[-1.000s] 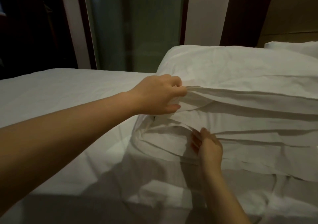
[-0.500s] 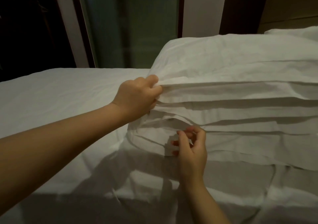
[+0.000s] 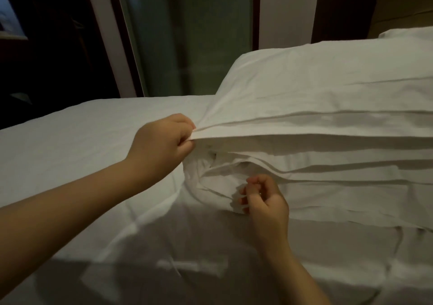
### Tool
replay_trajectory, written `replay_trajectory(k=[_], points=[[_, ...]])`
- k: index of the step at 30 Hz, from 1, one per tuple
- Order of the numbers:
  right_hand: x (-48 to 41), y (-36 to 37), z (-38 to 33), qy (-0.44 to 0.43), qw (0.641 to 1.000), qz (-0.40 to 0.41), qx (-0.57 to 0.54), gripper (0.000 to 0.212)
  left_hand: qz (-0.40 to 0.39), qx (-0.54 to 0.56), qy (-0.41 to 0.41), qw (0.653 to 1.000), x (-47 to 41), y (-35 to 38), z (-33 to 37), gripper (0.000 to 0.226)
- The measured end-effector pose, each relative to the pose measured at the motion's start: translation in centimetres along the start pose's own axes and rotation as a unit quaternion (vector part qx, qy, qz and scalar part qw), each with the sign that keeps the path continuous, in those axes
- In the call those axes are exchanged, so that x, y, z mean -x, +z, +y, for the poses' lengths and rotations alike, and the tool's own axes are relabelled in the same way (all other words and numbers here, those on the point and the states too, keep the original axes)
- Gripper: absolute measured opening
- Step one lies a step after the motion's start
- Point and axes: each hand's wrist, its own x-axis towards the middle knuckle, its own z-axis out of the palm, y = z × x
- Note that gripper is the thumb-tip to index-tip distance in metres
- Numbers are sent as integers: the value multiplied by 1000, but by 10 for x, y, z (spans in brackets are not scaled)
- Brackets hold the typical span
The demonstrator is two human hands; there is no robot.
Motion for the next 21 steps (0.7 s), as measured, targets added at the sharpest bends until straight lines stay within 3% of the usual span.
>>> replay_trajectory(k=[2, 5, 7, 10, 13, 15, 18, 21], points=[[1, 9, 3, -17, 999, -14, 37, 25, -13, -45, -23, 999, 0, 8, 0, 16], [3, 22, 7, -89, 988, -37, 120, 32, -65, -78, -120, 988, 1, 18, -4, 35], [2, 29, 7, -133, 975, -56, 170, 31, -106, -74, -159, 979, 2, 23, -13, 32], [-10, 41, 3, -77, 963, -98, 239, 16, -113, -42, -162, 979, 3, 24, -22, 26], [-24, 54, 0, 42, 941, -156, 298, 44, -97, -21, -162, 982, 1, 18, -21, 35], [-35, 64, -5, 85, 939, -150, 297, 50, -97, -10, -164, 982, -4, 17, -18, 39], [-47, 77, -11, 90, 934, -135, 320, 51, -104, 6, -178, 978, -8, 14, -13, 45], [-49, 84, -6, 41, 900, -124, 415, 50, -120, 8, -186, 975, -10, 11, -7, 51]])
